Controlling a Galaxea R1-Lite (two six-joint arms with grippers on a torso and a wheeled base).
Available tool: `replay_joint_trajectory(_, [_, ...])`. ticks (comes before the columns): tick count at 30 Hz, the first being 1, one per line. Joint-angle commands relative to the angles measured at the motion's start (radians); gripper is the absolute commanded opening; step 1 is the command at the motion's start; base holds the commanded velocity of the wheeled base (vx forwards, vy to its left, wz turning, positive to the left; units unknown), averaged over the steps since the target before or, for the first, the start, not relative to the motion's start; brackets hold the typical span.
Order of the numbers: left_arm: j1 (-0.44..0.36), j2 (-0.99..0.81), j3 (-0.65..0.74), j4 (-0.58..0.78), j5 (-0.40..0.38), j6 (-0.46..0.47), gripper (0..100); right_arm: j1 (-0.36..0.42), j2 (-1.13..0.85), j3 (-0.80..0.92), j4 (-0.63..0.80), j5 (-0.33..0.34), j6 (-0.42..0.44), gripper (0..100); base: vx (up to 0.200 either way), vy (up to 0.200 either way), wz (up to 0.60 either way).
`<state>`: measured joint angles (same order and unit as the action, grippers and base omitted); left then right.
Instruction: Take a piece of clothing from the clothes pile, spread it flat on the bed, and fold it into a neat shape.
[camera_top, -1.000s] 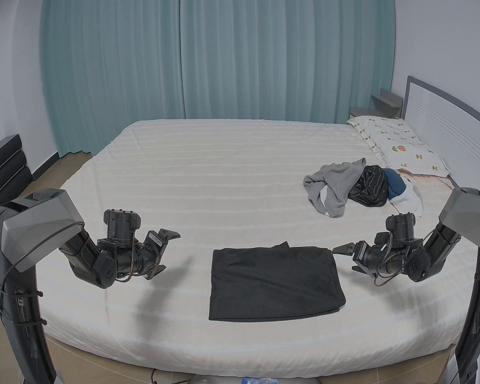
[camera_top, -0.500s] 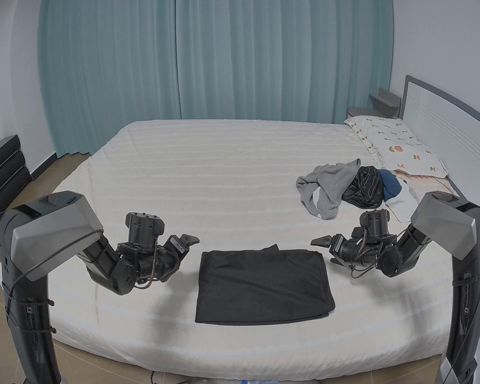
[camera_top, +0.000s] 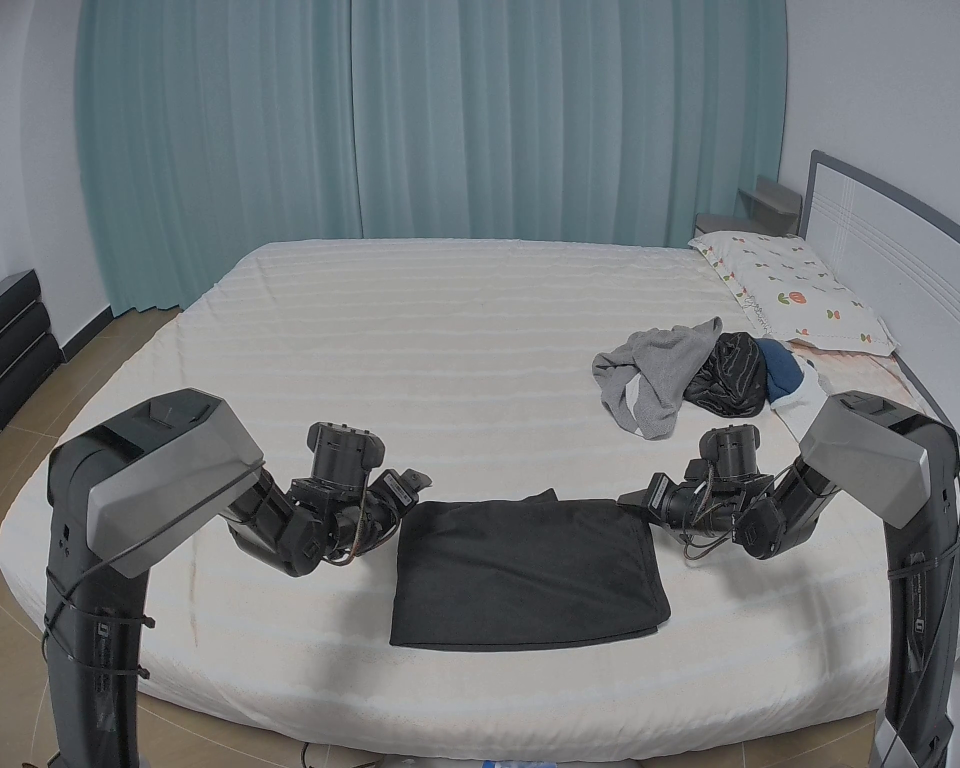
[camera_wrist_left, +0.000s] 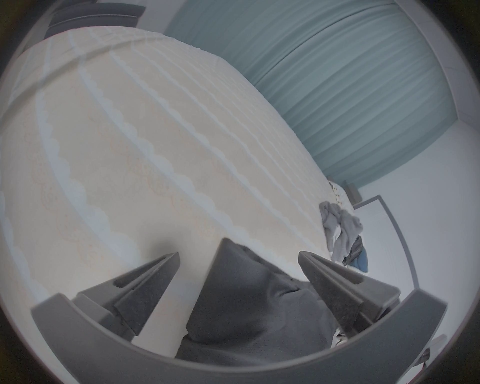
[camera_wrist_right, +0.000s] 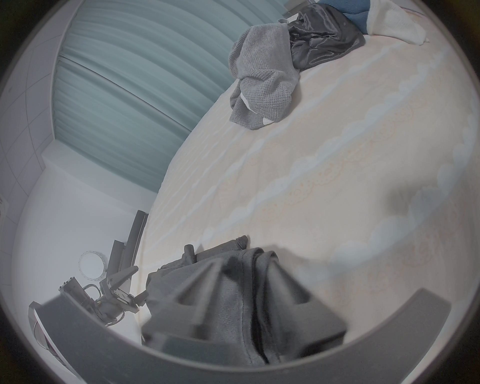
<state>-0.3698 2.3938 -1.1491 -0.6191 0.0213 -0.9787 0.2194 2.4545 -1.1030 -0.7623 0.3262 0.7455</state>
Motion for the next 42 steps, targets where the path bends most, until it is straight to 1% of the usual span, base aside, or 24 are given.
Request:
replay_joint_trajectory(1, [-0.012,0.042,-0.03,0.012,0.005,0.011,100,0.0,0.011,-0.003,-0.002,0.001,0.0,0,0.0,0.0,0.0])
replay_joint_trajectory(2, [-0.012,0.042,-0.032,0.013,0.005,0.018,0,0.0,0.011,-0.005,-0.002,0.001,0.0,0,0.0,0.0,0.0])
replay_joint_trajectory(9, [-0.012,0.051,-0.044,0.015,0.012,0.023,0,-0.002,0.008,-0.005,-0.014,0.001,0.0,0,0.0,0.0,0.0])
replay_joint_trajectory(12, [-0.012,0.054,-0.046,0.01,0.046,0.022,0,-0.005,0.009,0.005,-0.045,-0.003,0.0,0,0.0,0.0,0.0])
replay_joint_trajectory(13, [-0.012,0.054,-0.046,0.01,0.046,0.022,0,-0.005,0.009,0.005,-0.045,-0.003,0.0,0,0.0,0.0,0.0])
replay_joint_trajectory(14, [-0.012,0.057,-0.05,0.009,0.071,0.02,0,-0.006,0.008,0.008,-0.052,-0.004,0.0,0,0.0,0.0,0.0])
replay_joint_trajectory(21, [-0.008,0.071,-0.066,0.002,0.137,0.017,0,-0.011,0.012,-0.001,-0.054,-0.016,0.0,0,0.0,0.0,0.0])
replay_joint_trajectory(32, [-0.012,0.07,-0.055,0.004,0.132,0.015,0,-0.009,0.034,-0.011,-0.054,-0.026,0.0,0,0.0,0.0,0.0])
replay_joint_trajectory(33, [-0.012,0.068,-0.053,0.004,0.128,0.015,0,-0.009,0.035,-0.011,-0.054,-0.026,0.0,100,0.0,0.0,0.0])
replay_joint_trajectory(34, [-0.012,0.068,-0.052,0.004,0.126,0.015,0,-0.009,0.034,-0.011,-0.054,-0.026,0.0,100,0.0,0.0,0.0])
replay_joint_trajectory(35, [-0.012,0.068,-0.053,0.004,0.126,0.015,100,-0.009,0.024,-0.008,-0.054,-0.026,0.0,100,0.0,0.0,0.0])
replay_joint_trajectory(38, [-0.009,0.067,-0.052,0.004,0.124,0.011,100,-0.018,-0.037,0.018,-0.051,-0.026,0.002,100,0.0,0.0,0.0])
replay_joint_trajectory(42, [0.002,0.056,-0.046,0.006,0.126,-0.054,100,-0.023,-0.121,0.124,-0.052,-0.021,0.0,100,0.0,0.0,0.0])
